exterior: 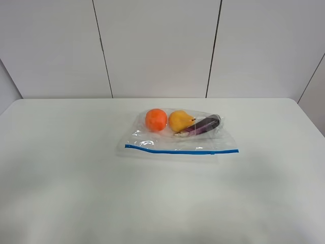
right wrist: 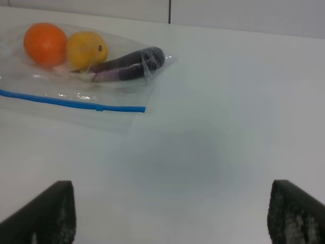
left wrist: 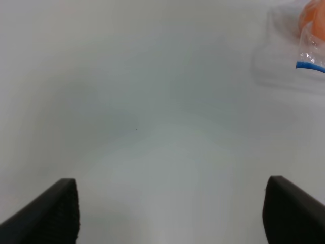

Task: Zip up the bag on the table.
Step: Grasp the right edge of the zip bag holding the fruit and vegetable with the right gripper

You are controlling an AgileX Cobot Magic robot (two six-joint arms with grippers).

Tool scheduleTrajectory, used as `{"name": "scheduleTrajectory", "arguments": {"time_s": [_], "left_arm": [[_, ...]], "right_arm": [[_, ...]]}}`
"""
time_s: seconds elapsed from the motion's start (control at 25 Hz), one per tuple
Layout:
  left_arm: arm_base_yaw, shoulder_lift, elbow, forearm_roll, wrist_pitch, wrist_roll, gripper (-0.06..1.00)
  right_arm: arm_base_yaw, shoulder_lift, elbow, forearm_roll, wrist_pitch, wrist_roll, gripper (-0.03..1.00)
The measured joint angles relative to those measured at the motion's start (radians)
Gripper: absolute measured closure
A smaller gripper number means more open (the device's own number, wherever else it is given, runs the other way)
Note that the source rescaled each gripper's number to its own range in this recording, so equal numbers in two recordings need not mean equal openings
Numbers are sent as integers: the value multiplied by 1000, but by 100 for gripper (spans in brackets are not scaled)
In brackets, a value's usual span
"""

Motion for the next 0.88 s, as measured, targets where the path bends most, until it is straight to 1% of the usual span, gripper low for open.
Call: {"name": "scheduleTrajectory", "arguments": {"time_s": [0.44,0.56,0.68,0.76,0.88], "left_arm": [[0,0,0,0,0,0,9],[0,0,0,0,0,0,9],[0,0,0,0,0,0,9],[0,0,0,0,0,0,9],[0,0,0,0,0,0,9]], "right_arm": [[0,21,-3,0,-17,0,9],[0,134,-42,8,-41,0,8],[0,307,-124,15,-92,0,1],[0,443,-192,20,-111,0,-2],[0,645,-287,71,-116,4,-3]]}}
